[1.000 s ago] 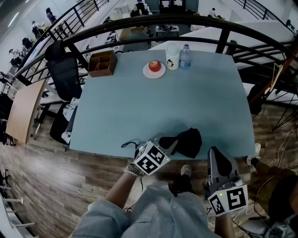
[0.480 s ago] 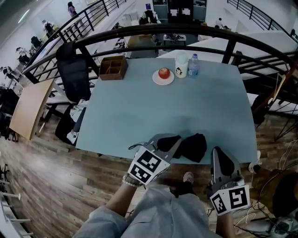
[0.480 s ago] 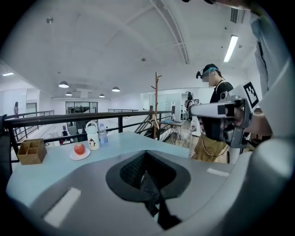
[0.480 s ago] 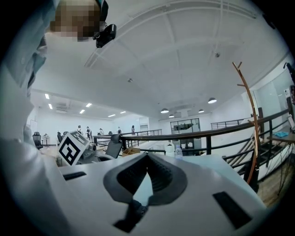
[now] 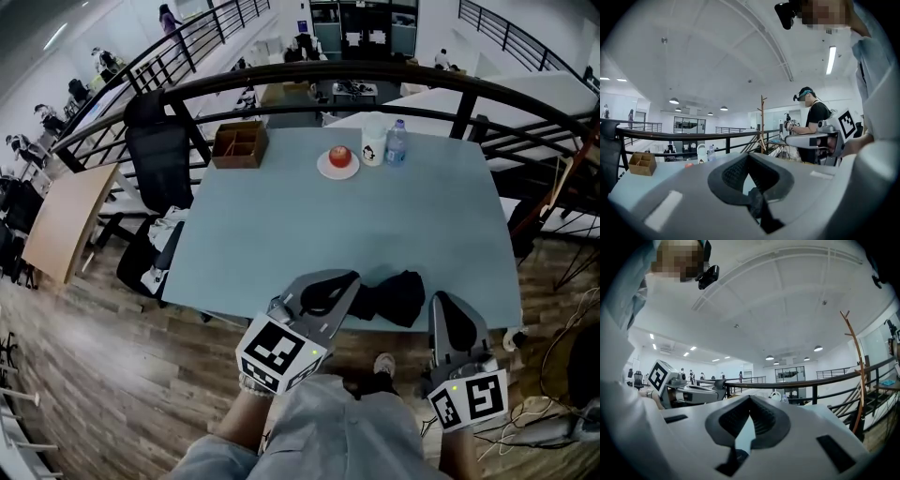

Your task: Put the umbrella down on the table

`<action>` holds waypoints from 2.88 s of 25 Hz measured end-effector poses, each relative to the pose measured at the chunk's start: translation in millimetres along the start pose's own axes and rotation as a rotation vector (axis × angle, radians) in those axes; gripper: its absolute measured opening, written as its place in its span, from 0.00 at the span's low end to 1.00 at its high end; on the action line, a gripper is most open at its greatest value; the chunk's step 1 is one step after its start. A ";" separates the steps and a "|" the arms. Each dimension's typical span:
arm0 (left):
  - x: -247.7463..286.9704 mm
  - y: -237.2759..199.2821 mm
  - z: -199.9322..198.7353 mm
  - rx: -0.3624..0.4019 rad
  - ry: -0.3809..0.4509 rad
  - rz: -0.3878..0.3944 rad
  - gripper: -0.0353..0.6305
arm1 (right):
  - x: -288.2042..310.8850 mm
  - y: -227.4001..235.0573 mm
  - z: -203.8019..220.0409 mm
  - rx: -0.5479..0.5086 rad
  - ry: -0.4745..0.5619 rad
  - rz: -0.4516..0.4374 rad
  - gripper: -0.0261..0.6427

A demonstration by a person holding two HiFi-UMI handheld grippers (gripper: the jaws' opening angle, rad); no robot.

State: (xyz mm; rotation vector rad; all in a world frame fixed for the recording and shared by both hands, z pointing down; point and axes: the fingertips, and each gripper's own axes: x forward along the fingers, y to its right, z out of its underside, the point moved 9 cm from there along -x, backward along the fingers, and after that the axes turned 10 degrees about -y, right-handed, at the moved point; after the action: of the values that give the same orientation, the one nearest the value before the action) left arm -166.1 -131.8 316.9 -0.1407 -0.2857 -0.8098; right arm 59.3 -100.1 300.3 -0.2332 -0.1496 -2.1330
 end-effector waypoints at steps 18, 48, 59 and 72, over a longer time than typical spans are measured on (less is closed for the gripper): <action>-68.7 18.8 19.3 -0.002 0.010 0.040 0.06 | -45.6 -56.5 3.0 -0.029 0.032 0.092 0.03; -30.5 63.4 -17.6 -0.070 0.043 -0.081 0.06 | -51.2 19.1 -21.0 -0.034 0.085 -0.054 0.03; -18.8 96.6 -7.9 -0.108 0.070 -0.082 0.06 | -74.0 31.6 0.5 -0.045 0.063 -0.093 0.03; -10.1 113.8 -1.9 -0.151 0.083 -0.103 0.06 | -93.3 50.9 16.4 -0.032 0.052 -0.080 0.03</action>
State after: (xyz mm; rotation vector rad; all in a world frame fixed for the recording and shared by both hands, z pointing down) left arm -89.2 -47.5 310.3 -0.2353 -0.1540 -0.9376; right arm 153.3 -48.1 296.2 -0.1939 -0.0958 -2.2206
